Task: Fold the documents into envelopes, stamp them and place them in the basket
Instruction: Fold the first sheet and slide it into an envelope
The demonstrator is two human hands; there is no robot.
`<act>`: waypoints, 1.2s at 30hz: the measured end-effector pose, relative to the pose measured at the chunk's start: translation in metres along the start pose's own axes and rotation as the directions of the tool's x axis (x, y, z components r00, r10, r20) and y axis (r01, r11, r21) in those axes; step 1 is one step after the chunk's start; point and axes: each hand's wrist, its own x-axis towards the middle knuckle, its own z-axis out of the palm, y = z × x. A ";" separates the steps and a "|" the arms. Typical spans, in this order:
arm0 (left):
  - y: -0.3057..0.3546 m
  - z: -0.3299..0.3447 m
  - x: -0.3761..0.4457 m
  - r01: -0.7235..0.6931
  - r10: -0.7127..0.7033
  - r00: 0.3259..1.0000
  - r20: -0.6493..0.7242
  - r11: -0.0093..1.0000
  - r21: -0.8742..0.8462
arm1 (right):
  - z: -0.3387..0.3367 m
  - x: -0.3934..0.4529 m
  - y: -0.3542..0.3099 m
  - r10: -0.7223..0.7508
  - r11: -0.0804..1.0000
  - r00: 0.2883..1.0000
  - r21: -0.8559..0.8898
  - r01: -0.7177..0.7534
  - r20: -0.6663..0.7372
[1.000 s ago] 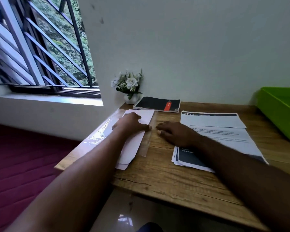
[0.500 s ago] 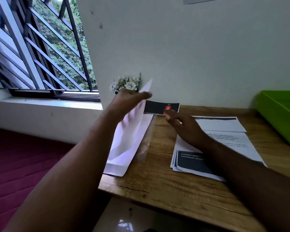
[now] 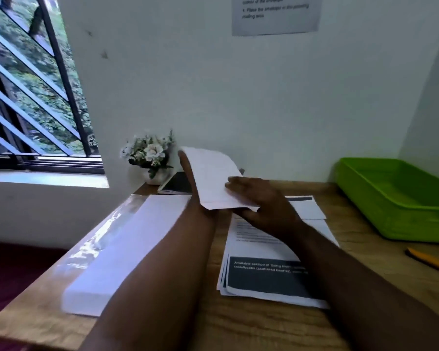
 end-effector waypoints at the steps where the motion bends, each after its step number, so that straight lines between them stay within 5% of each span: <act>1: -0.010 -0.006 0.004 0.049 -0.046 0.996 0.074 0.998 -0.037 | 0.004 -0.004 0.008 -0.008 0.999 1.000 -0.043 0.008 0.012; 8: -0.036 0.001 0.015 0.161 -0.090 0.945 0.313 0.965 -0.209 | 0.005 -0.010 0.024 0.143 0.988 0.984 -0.042 -0.148 -0.103; 16: -0.042 -0.001 0.032 0.058 -0.009 0.974 0.225 0.976 -0.212 | -0.008 -0.010 0.034 0.125 0.953 0.948 -0.230 -0.196 -0.292; 23: -0.036 0.002 0.029 -0.031 0.056 0.992 0.109 0.975 -0.218 | -0.009 -0.013 0.031 0.129 0.969 0.979 -0.187 -0.158 -0.159; 31: -0.040 0.006 0.015 0.095 0.005 0.937 0.351 0.959 -0.266 | -0.001 -0.012 0.021 0.056 0.943 0.989 -0.318 -0.098 -0.139; 36: -0.040 0.008 0.013 0.157 -0.053 0.937 0.345 0.946 -0.282 | 0.000 -0.009 0.018 0.087 0.894 0.975 -0.416 -0.167 -0.204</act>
